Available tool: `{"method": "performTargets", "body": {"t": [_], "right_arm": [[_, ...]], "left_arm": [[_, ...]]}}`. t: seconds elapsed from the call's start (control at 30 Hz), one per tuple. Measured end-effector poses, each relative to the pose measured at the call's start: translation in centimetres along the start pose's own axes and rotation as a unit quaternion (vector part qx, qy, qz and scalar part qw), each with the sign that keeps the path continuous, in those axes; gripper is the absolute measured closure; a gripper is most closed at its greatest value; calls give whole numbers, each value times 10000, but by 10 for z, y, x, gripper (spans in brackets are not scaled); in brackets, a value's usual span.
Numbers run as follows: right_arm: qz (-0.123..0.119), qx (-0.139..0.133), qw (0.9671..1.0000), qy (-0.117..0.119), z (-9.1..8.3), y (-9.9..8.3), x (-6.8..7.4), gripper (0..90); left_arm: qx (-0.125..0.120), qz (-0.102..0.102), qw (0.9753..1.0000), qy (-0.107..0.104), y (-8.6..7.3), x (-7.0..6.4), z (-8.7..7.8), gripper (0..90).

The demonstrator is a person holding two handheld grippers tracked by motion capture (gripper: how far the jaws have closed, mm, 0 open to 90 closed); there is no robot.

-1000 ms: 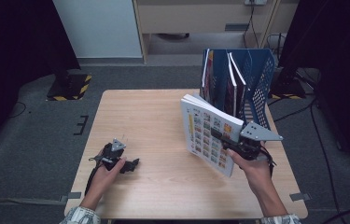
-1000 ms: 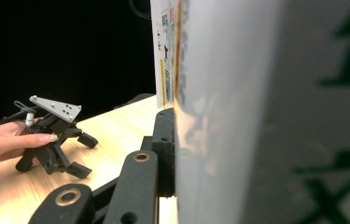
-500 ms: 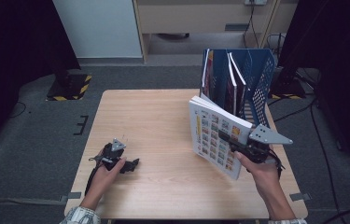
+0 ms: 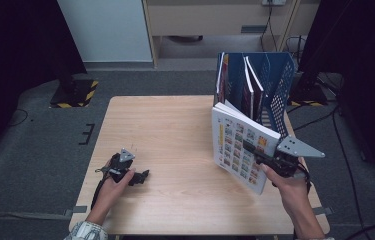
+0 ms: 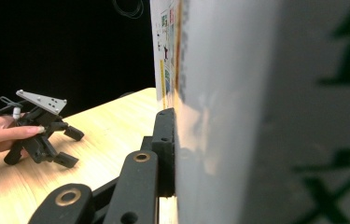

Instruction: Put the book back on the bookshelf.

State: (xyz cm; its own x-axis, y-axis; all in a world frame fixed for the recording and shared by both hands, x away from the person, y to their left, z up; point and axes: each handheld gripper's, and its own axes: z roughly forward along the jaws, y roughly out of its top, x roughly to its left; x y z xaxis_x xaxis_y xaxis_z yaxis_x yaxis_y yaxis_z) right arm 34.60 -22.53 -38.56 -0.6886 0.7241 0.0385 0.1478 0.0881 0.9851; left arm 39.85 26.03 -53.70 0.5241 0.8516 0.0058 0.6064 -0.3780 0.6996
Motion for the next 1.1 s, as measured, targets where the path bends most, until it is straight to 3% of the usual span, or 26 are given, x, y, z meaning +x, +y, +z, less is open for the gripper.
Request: {"method": "performTargets", "body": {"t": [1.1], "right_arm": [[77, -168, 9990, -398, -54, 5, -18, 738]], "left_arm": [[8, 2, 10000, 5, 0, 0, 0, 0]]}}
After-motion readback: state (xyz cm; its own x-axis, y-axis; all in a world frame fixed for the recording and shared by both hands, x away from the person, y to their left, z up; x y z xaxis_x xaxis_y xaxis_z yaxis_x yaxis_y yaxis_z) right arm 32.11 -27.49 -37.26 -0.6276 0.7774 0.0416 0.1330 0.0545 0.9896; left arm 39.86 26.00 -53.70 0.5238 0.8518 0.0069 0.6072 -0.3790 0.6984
